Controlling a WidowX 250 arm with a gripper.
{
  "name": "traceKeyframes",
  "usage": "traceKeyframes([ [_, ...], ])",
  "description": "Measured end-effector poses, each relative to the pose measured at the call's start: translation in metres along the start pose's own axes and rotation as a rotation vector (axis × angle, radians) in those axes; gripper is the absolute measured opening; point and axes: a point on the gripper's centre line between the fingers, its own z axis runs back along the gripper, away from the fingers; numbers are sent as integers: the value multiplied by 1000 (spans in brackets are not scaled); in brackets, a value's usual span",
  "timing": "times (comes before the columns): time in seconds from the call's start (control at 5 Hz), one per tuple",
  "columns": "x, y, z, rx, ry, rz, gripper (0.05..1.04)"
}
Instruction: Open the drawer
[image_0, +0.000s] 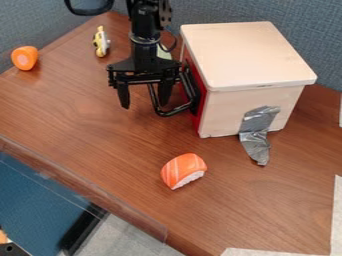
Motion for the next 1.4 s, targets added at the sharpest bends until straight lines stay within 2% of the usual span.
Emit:
traceKeyframes([
  [0.4,-4,-6,-4,3,-2,-7,317],
  [0.6,-4,-6,-4,3,0,-12,154],
  [1.0,2,37,1,34,17,69,129],
  [1.2,5,55,0,56,1,87,129],
  [1.4,5,73,0,70,8,106,129],
])
